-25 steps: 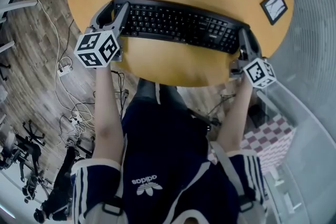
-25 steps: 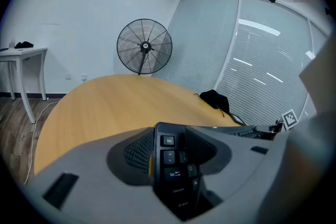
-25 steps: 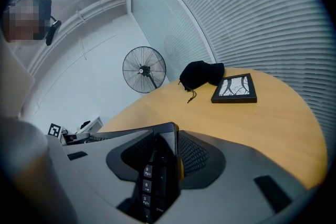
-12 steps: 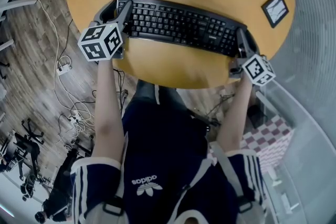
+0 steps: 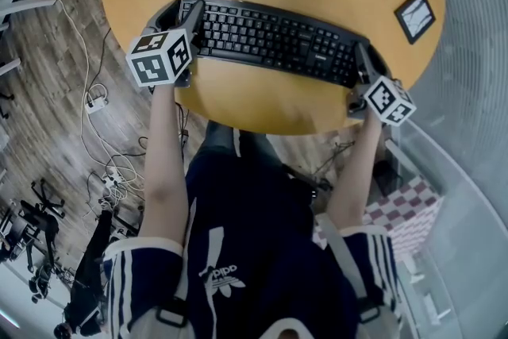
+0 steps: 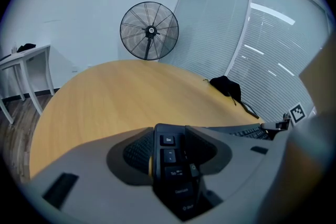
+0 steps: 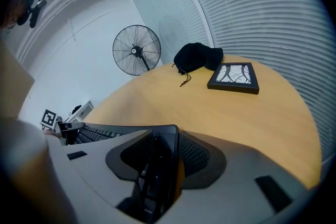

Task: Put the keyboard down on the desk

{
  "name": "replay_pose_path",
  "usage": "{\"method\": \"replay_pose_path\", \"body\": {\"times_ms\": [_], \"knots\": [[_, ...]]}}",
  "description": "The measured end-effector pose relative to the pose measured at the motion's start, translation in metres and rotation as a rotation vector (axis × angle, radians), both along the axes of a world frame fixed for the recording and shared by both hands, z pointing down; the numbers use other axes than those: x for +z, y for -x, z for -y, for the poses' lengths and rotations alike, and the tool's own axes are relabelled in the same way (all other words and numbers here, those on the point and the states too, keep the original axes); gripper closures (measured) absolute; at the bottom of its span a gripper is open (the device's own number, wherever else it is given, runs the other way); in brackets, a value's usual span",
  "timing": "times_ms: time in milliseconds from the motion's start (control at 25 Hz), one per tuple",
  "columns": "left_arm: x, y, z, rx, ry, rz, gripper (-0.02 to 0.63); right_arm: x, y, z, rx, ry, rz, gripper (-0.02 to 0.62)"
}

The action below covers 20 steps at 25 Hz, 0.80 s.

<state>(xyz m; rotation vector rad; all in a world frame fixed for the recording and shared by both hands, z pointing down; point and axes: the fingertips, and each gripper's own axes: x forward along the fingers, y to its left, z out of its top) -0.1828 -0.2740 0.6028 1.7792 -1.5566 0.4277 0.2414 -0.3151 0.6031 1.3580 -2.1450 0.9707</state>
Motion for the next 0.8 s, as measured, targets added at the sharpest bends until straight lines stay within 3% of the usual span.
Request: {"method": "replay_pose_path", "body": {"times_ms": [600, 800], "knots": [[0.0018, 0.0021, 0.0028, -0.007, -0.004, 0.02, 0.419, 0.0084, -0.0012, 0.0003, 0.055, -0.005, -0.121, 0.457], [-0.0016, 0.0045, 0.0031, 0.002, -0.019, 0.065, 0.419, 0.0041, -0.0009, 0.0018, 0.068, -0.031, -0.159, 0.459]]}}
